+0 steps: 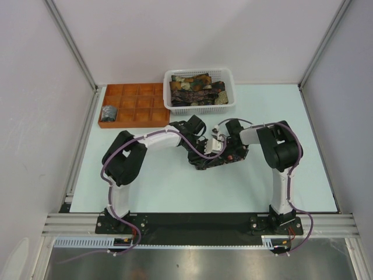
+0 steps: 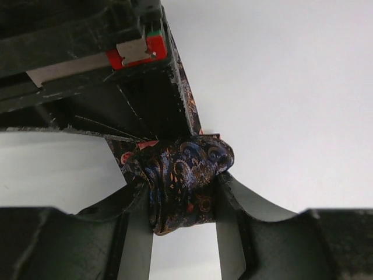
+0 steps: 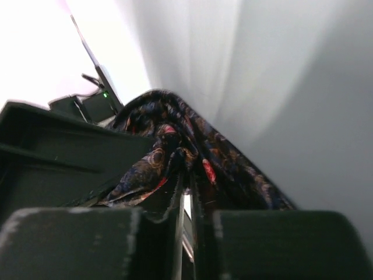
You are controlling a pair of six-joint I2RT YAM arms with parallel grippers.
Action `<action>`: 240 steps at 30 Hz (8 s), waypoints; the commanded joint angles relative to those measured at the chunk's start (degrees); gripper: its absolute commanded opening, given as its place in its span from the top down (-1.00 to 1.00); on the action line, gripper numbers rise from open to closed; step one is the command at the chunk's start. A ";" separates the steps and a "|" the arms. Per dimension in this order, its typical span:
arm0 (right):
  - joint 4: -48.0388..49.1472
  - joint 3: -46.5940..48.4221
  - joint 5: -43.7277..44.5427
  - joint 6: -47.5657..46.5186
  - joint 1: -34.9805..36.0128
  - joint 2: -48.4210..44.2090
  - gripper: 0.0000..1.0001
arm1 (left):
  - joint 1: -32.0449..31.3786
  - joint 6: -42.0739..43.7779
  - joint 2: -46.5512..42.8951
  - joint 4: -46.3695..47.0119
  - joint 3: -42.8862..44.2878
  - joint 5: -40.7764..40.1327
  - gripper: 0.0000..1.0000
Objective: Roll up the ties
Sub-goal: Roll the tie at the center of the board.
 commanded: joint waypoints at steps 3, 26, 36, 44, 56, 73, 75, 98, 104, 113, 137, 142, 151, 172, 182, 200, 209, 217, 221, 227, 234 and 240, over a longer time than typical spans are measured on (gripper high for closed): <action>-11.79 6.38 -1.86 -8.61 -2.38 -1.04 0.49 | 3.17 10.07 0.16 -14.42 2.31 -0.77 0.45; -30.55 3.50 21.09 -24.57 -8.54 -4.38 0.47 | 2.73 11.74 0.44 -18.90 5.66 0.38 0.52; -28.53 3.64 15.73 -23.17 -11.96 -7.37 0.39 | 2.73 9.89 3.60 -16.88 7.85 1.08 0.54; -26.15 9.82 19.03 -23.78 -17.77 -11.33 0.25 | 2.73 9.63 3.42 -16.53 7.24 1.34 0.54; -22.99 8.06 37.34 -24.57 -11.36 -7.92 0.00 | 2.73 9.36 3.25 -15.83 6.89 1.87 0.54; -33.62 0.93 34.97 -32.21 -12.14 -15.02 1.00 | 2.55 5.68 0.70 -11.97 4.43 1.52 0.58; -34.32 1.81 35.23 -32.65 -12.50 -14.50 1.00 | 2.38 4.45 0.35 -10.04 3.73 0.82 0.59; -19.49 0.77 4.32 -14.57 -16.91 -20.21 0.17 | 1.59 5.41 4.04 -10.81 4.95 -2.09 0.56; 2.92 -6.79 1.22 -0.16 -8.73 -18.46 0.18 | 1.67 5.32 4.91 -11.87 5.92 -1.82 0.53; 20.78 -9.87 2.27 9.27 -1.87 -12.92 0.19 | 1.67 4.88 5.27 -11.96 6.36 -2.17 0.51; 20.00 -9.87 2.62 7.61 0.95 -7.82 0.99 | 1.76 3.48 5.27 -11.43 6.62 -2.00 0.41; 15.26 -8.65 4.82 3.39 -0.45 -7.03 1.00 | 3.60 1.46 3.16 -10.64 6.54 4.21 -0.14; 9.19 -7.76 6.58 -2.06 -3.44 -5.97 1.00 | 6.51 -3.20 -6.07 0.25 -0.92 8.38 -0.73; 5.22 -6.88 9.31 -5.32 -3.88 -4.22 1.00 | 1.06 -0.48 2.10 -1.50 3.72 5.12 -0.63; 6.64 -6.44 7.73 -2.86 -2.30 -4.30 1.00 | -3.42 -4.61 2.10 0.43 7.41 3.29 -0.12; -13.93 -2.49 0.34 -11.39 -10.30 -12.65 0.16 | -5.27 -1.97 6.32 -4.67 4.60 -5.78 0.28; -4.46 -4.51 -2.03 -2.78 -6.61 -11.87 0.11 | -5.27 -2.41 7.73 -4.84 6.97 -5.69 0.24; -3.21 -4.34 0.34 -3.47 -6.26 -8.17 0.65 | -5.09 -2.50 7.29 -4.84 6.80 -5.51 0.18; -4.96 -4.42 2.97 -5.58 -7.13 -7.91 1.00 | -3.87 -3.81 6.59 -4.75 6.71 -4.20 -0.06; -8.75 -3.90 8.85 -10.77 -8.63 -5.27 1.00 | -0.26 -6.54 3.08 -3.09 6.36 1.51 -0.57; -10.07 -3.46 11.94 -12.26 -9.60 -3.60 1.00 | -0.08 -7.33 0.87 2.01 3.81 5.65 -0.82; -9.71 -3.10 12.03 -11.82 -8.63 -3.60 1.00 | -2.10 -7.77 2.10 6.67 4.34 5.74 -0.90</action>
